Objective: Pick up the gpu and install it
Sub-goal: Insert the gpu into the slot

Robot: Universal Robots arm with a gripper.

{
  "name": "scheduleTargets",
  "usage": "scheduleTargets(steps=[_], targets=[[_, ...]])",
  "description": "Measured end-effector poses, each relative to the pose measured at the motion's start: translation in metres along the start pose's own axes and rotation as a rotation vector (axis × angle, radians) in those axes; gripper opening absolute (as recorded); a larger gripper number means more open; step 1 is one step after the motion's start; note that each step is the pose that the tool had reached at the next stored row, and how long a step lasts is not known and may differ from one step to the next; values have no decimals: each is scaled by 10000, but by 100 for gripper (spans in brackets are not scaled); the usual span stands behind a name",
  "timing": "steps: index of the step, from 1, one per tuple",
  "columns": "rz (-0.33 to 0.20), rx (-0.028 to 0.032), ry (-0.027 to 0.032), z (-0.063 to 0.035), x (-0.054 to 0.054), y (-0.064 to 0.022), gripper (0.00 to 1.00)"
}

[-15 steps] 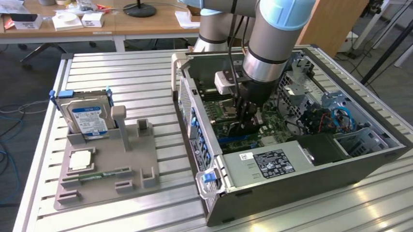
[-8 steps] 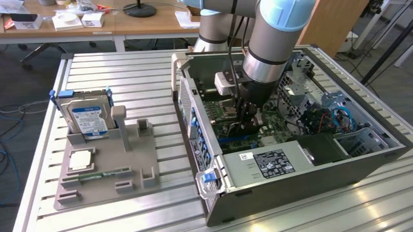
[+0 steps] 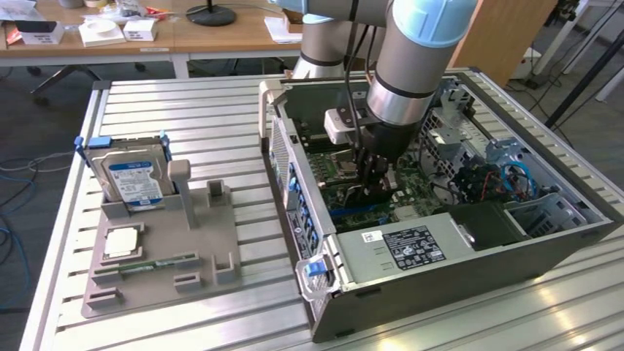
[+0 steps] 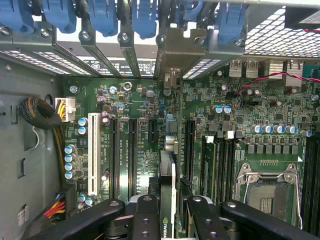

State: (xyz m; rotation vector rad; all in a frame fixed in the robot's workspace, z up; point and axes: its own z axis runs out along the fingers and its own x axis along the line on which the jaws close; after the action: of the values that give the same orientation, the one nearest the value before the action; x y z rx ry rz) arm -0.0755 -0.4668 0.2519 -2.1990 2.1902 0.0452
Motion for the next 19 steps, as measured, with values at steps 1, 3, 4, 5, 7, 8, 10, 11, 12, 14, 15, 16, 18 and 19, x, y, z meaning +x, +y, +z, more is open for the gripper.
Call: scheduleTargets(steps=[1, 3, 4, 5, 7, 8, 10, 11, 12, 14, 15, 16, 18, 19], targets=[[0, 0, 0, 0, 0, 0, 26], [-1, 0, 0, 0, 0, 0, 26], [-1, 1, -1, 0, 0, 1, 26], [0, 1, -1, 0, 0, 3, 26], [1, 0, 0, 0, 0, 10, 26], [-1, 0, 0, 0, 0, 10, 26], [-2, 0, 0, 0, 0, 10, 26], [-1, 0, 0, 0, 0, 10, 26], [0, 0, 0, 0, 0, 11, 26], [2, 0, 0, 1, 0, 14, 26], [1, 0, 0, 1, 0, 15, 26], [0, 0, 0, 1, 0, 14, 26], [-1, 1, -3, 7, 0, 14, 26], [-2, 2, -2, 12, 0, 14, 26]])
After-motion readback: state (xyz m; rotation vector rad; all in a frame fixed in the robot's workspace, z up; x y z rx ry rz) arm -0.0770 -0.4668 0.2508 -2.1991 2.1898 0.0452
